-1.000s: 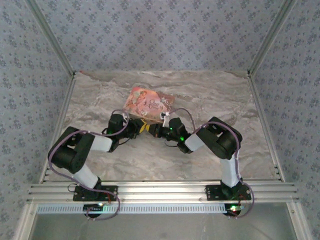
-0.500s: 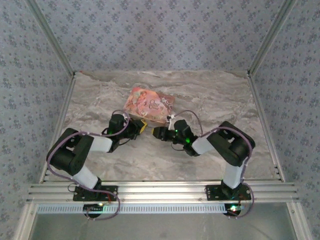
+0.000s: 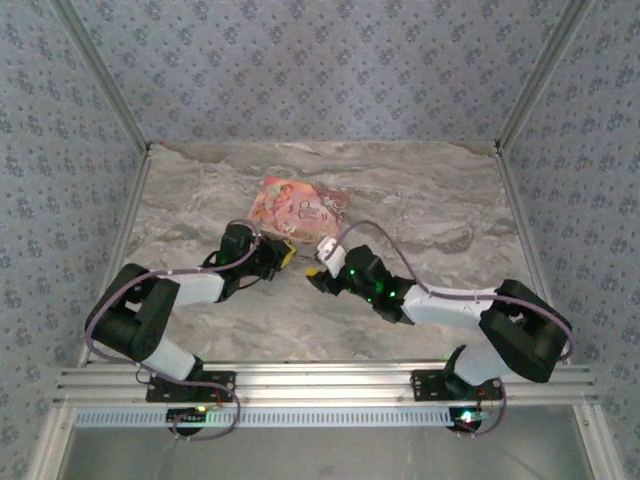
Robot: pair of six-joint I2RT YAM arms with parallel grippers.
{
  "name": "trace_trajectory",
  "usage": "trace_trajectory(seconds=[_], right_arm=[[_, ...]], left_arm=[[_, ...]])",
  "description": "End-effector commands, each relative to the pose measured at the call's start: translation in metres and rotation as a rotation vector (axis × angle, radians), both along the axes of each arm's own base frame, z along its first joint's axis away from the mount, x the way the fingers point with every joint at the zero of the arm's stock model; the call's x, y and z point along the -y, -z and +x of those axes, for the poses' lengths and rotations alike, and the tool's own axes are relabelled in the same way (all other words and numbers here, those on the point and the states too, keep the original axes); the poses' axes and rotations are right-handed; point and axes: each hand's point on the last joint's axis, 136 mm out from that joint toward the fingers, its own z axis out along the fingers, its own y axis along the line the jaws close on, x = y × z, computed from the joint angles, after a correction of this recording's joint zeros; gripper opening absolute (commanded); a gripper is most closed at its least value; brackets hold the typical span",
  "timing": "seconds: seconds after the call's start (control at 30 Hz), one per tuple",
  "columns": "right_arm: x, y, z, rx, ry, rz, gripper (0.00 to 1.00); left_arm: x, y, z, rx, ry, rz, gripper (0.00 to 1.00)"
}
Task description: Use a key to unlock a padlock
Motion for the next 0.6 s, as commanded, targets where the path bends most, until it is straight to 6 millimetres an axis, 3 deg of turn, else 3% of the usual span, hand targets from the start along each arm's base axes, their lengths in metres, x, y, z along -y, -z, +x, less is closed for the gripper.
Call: trace_trajectory(seconds=[0.0, 0.27, 0.57], right_arm=[[0.004, 0.018, 0.001, 0.281, -0.113, -0.314, 0.60], [-0.022, 0.036, 0.016, 0.329, -0.135, -0.365, 0.60], [-0.038, 0.037, 0.029, 0.333, -0.110, -0.295, 0.54]], left_arm=[[0.009, -0.032, 0.008, 0.062, 0.010, -0.051, 0.00], [0.013, -0.035, 0.006, 0.047, 0.017, -0.064, 0.00], [0.014, -0.035, 0.005, 0.041, 0.023, -0.062, 0.00]])
